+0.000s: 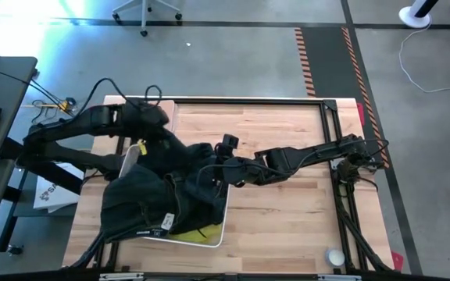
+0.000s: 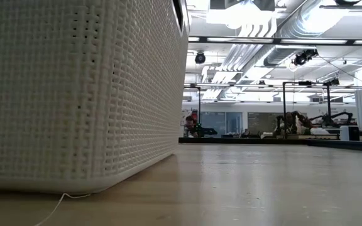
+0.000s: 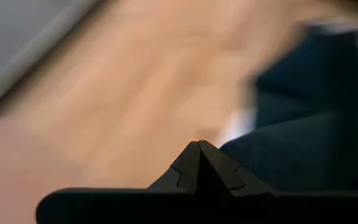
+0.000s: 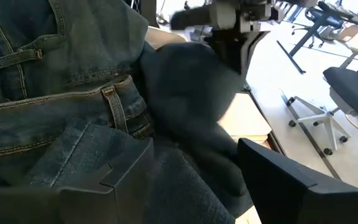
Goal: Sort clothes
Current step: Put the dark blue pants into the white bin
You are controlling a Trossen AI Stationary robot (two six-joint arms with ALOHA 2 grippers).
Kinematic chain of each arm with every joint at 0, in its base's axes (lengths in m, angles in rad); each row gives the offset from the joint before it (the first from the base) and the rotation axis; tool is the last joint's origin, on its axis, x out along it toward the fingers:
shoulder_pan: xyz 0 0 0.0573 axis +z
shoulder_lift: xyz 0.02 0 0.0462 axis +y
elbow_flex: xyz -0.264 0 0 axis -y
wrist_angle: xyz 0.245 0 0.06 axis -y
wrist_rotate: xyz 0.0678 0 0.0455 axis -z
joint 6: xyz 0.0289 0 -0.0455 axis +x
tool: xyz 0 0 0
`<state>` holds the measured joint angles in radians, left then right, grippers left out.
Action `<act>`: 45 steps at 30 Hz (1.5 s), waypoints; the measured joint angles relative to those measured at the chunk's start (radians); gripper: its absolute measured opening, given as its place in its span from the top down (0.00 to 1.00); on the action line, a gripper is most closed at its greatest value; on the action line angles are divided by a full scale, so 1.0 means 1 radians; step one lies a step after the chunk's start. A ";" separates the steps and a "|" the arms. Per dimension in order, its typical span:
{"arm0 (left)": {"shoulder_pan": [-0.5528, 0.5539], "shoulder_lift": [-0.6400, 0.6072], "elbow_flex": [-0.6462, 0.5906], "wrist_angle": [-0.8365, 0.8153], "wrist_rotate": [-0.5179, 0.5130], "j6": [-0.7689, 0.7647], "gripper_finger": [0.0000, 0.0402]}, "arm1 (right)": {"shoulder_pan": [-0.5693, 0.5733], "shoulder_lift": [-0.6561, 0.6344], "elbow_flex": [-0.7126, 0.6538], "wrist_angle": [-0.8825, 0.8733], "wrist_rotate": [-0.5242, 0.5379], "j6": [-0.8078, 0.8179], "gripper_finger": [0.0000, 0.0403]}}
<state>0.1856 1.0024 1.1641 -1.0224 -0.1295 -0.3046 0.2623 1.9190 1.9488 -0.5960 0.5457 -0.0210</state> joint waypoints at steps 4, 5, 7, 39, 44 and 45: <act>-0.014 0.001 0.001 0.077 0.260 0.010 1.00 | 0.001 0.000 0.000 -0.020 -0.002 0.006 0.43; -0.024 0.001 0.001 0.066 0.277 0.012 1.00 | 0.002 0.000 0.000 -0.025 -0.002 0.010 0.43; -0.044 0.000 -0.007 0.019 0.255 0.012 1.00 | 0.002 0.000 0.000 -0.032 -0.002 0.022 0.43; -0.261 -0.005 -0.025 0.256 0.018 0.045 1.00 | 0.020 0.000 0.000 -0.036 0.038 0.012 0.43; -0.270 0.029 -0.007 0.403 0.095 0.071 1.00 | 0.074 -0.027 0.000 -0.029 0.139 -0.031 0.43; -0.274 0.053 -0.007 0.407 0.088 0.079 1.00 | 0.089 -0.037 0.000 -0.029 0.165 -0.039 0.43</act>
<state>-0.0881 1.0556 1.1568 -0.6157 -0.0414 -0.2252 0.3511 1.8817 1.9491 -0.6247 0.7108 -0.0602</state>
